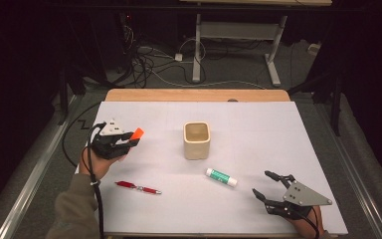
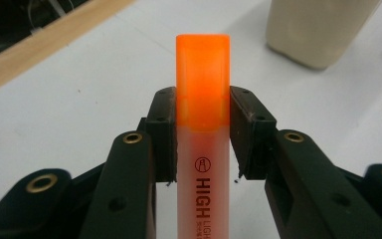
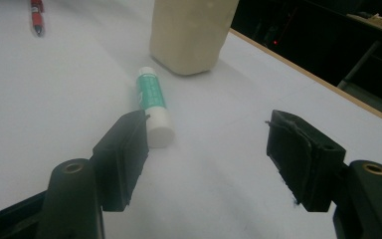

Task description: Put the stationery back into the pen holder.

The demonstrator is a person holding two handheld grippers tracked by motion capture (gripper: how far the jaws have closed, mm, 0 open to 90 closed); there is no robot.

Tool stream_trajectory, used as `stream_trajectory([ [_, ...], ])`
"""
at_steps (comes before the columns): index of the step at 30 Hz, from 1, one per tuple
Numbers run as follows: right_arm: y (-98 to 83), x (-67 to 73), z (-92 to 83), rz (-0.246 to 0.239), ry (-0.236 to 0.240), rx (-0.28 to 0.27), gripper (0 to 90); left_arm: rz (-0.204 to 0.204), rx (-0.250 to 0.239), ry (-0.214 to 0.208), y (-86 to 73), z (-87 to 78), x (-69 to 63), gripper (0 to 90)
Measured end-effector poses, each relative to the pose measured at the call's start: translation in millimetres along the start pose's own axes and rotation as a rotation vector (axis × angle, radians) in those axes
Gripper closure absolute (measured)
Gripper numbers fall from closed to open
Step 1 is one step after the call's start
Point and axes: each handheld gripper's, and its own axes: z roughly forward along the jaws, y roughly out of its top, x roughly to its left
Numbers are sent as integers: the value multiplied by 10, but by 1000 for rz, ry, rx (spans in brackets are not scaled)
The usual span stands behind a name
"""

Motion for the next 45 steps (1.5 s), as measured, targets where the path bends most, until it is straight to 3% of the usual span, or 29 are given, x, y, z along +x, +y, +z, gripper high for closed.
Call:
stream_trajectory([
  [11,-3,-11,-8,5,-12,-10,326,-70,-197,24,-153,-49,-71,649],
  [21,-2,-12,-11,3,-19,-16,319,-67,-348,19,-182,-51,-270,649],
  [32,2,-13,-17,4,-28,-23,311,-45,-417,-12,-90,38,-439,650],
  [45,0,-15,-17,5,-22,-19,311,-36,-485,-111,127,231,-632,649],
])
